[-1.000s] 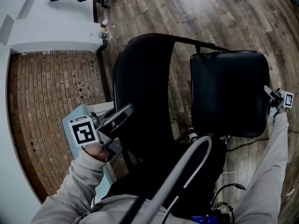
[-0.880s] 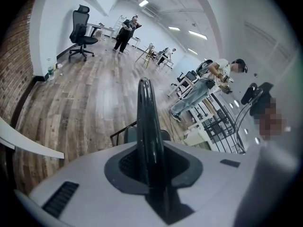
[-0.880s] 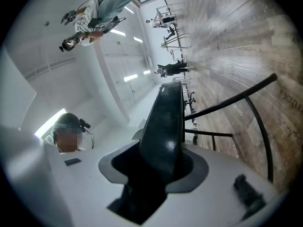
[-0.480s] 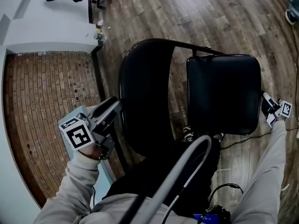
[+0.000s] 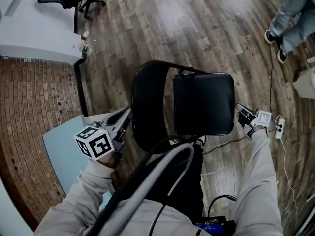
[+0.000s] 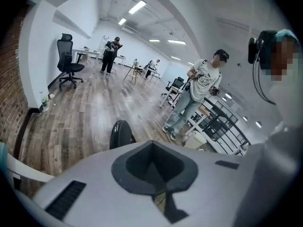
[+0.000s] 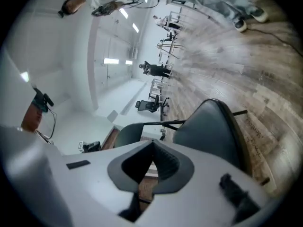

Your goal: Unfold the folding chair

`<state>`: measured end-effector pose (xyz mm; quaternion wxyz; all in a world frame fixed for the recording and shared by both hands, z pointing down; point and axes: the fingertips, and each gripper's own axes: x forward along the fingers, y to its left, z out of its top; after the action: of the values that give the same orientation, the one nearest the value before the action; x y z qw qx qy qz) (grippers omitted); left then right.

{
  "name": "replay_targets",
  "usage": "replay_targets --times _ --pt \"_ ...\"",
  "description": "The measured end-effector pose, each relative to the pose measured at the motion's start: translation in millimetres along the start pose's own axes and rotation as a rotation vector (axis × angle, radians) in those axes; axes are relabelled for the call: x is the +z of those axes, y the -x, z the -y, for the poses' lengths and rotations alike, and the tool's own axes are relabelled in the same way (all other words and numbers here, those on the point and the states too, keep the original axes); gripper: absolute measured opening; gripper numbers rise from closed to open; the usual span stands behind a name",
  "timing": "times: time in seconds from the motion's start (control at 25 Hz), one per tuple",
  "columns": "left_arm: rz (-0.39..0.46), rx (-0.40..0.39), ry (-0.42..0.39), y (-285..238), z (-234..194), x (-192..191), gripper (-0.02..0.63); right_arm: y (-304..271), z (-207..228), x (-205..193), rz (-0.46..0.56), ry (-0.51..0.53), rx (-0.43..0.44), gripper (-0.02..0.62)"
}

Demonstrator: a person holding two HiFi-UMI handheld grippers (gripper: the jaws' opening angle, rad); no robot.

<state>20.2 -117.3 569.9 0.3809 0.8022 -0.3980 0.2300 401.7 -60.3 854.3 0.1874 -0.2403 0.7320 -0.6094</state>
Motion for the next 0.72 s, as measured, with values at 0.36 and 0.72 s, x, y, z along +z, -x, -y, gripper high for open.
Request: replay_targets --times 0.36,0.72 --pt "0.085 -0.057 -0.160 33 73 41 0.005 -91 -156 -40 -0.258 0.308 -0.244 0.006" --pt "0.218 -0.140 -0.250 107 104 93 0.005 -156 -346 -22 -0.221 0.556 -0.356 0.006"
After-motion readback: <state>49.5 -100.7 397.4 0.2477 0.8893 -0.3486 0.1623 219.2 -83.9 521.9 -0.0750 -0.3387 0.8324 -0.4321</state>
